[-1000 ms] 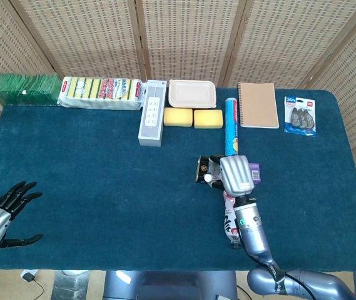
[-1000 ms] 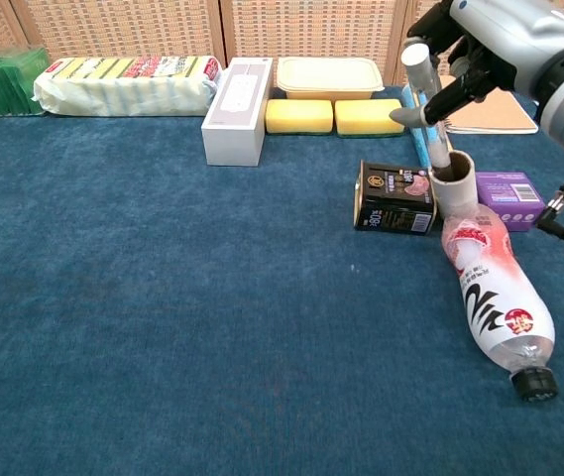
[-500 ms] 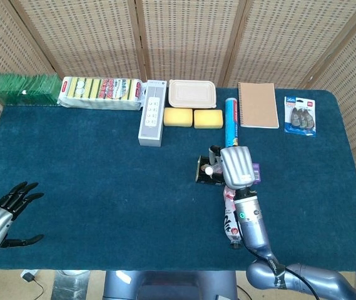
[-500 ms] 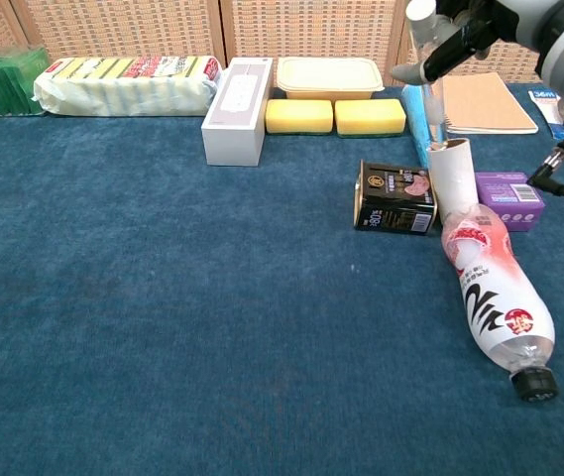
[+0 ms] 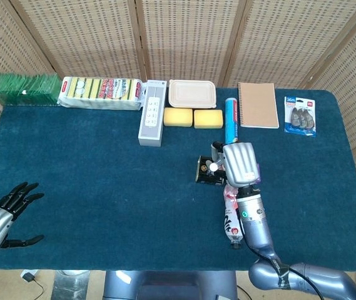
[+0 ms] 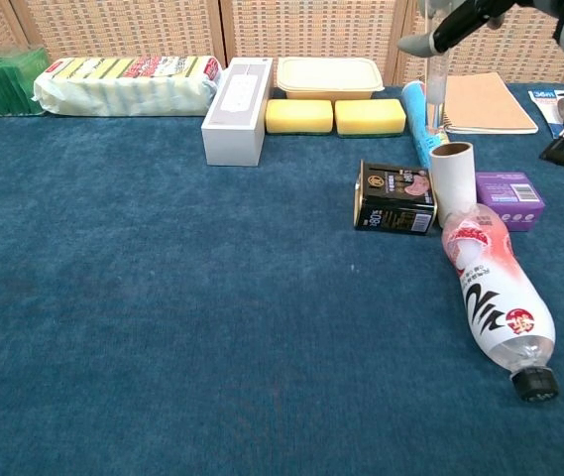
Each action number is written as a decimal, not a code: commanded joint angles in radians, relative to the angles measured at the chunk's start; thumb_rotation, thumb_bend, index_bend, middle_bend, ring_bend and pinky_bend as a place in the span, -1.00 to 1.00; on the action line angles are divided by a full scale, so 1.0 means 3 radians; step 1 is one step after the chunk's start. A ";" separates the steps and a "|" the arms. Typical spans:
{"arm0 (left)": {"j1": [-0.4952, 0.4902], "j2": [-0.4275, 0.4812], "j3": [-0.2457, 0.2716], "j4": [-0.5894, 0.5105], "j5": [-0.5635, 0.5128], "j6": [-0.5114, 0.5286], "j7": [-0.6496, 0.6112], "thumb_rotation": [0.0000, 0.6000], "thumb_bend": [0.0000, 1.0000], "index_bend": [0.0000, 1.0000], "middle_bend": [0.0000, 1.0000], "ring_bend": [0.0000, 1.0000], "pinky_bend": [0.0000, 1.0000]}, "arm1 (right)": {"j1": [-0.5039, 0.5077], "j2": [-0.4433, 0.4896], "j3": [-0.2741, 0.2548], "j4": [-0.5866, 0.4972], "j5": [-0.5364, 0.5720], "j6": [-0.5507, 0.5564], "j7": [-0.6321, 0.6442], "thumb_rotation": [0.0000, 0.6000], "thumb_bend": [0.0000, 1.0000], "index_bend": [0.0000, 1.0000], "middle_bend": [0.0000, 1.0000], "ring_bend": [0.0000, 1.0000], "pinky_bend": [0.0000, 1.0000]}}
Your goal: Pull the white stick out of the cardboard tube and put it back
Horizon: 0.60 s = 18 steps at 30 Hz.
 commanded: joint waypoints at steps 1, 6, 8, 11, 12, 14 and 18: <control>0.0001 0.0001 0.0002 0.0001 0.0005 0.0005 -0.0004 0.54 -0.77 -0.68 -0.83 -0.94 -0.53 | 0.0002 0.0022 0.0003 -0.0026 0.0002 0.0018 -0.0021 1.00 -0.36 0.58 0.82 0.88 0.46; 0.0001 0.0002 0.0004 0.0003 0.0008 0.0008 -0.0008 0.54 -0.77 -0.68 -0.83 -0.94 -0.53 | -0.0010 0.0067 0.0000 -0.0073 0.0001 0.0052 -0.0040 1.00 -0.36 0.58 0.83 0.88 0.47; 0.0003 0.0002 0.0004 0.0005 0.0010 0.0014 -0.0012 0.55 -0.77 -0.68 -0.83 -0.94 -0.53 | -0.0014 0.0096 0.0009 -0.0108 0.0008 0.0063 -0.0051 1.00 -0.36 0.58 0.84 0.88 0.48; 0.0002 0.0004 0.0007 0.0010 0.0013 0.0014 -0.0025 0.54 -0.77 -0.68 -0.83 -0.94 -0.53 | -0.0036 0.0196 0.0052 -0.0213 0.0013 0.0111 -0.0086 1.00 -0.36 0.58 0.84 0.89 0.50; 0.0000 0.0005 0.0009 0.0011 0.0018 0.0014 -0.0031 0.54 -0.77 -0.68 -0.83 -0.94 -0.53 | -0.0048 0.0250 0.0067 -0.0260 0.0023 0.0124 -0.0110 1.00 -0.35 0.58 0.84 0.89 0.50; -0.0004 0.0007 0.0014 0.0013 0.0029 0.0012 -0.0041 0.55 -0.77 -0.68 -0.83 -0.94 -0.53 | -0.0065 0.0322 0.0090 -0.0323 0.0047 0.0142 -0.0137 1.00 -0.35 0.59 0.85 0.89 0.51; -0.0013 0.0014 0.0025 0.0015 0.0045 0.0005 -0.0065 0.54 -0.77 -0.68 -0.83 -0.94 -0.53 | -0.0131 0.0482 0.0169 -0.0497 0.0155 0.0184 -0.0102 1.00 -0.34 0.59 0.87 0.90 0.52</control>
